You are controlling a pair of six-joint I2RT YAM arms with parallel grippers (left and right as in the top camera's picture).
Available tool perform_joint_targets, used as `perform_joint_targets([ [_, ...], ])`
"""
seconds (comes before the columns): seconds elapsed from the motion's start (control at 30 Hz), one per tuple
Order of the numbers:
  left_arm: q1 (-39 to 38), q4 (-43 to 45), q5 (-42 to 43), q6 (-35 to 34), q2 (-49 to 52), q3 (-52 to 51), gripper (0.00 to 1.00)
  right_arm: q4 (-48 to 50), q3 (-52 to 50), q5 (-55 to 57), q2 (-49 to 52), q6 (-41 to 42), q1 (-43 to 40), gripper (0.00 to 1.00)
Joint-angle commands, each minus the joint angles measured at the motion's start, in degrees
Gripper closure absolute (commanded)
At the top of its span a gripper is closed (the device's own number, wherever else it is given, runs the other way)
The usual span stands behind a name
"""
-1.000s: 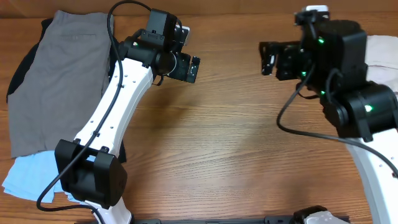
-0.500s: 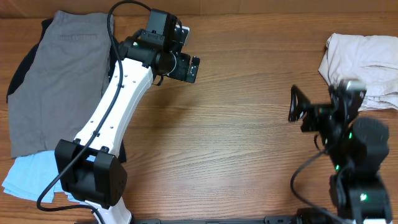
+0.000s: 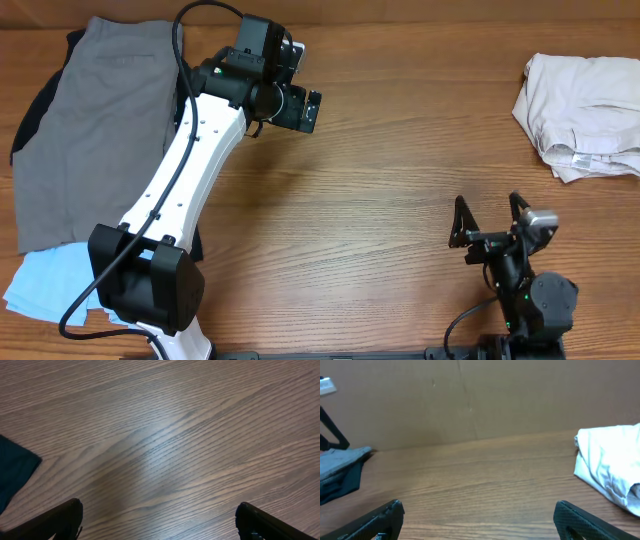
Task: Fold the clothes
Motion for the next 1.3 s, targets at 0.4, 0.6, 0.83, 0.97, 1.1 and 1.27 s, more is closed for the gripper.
perform_joint_targets([
  [0.4, 0.0, 0.0, -0.2, 0.0, 0.8, 0.5, 0.0, 1.0, -7.4, -0.7, -9.2, -0.4, -0.3, 0.0],
  [0.6, 0.0, 0.0, -0.2, 0.0, 0.8, 0.5, 0.0, 0.9, -7.4, -0.4, -9.2, -0.3, -0.3, 0.0],
  [0.83, 0.0, 0.0, -0.2, 0.0, 0.8, 0.5, 0.0, 1.0, -7.4, -0.4, -9.2, -0.3, -0.3, 0.0],
  [0.97, 0.0, 0.0, -0.2, 0.0, 0.8, 0.5, 0.0, 1.0, -7.4, -0.4, -9.2, -0.3, -0.3, 0.0],
  [1.1, 0.0, 0.0, -0.2, 0.0, 0.8, 0.5, 0.0, 1.0, -7.4, -0.4, -9.2, -0.3, -0.3, 0.0],
  [1.27, 0.0, 0.0, -0.2, 0.0, 0.8, 0.5, 0.0, 1.0, -7.4, -0.4, -9.2, -0.3, -0.3, 0.0],
])
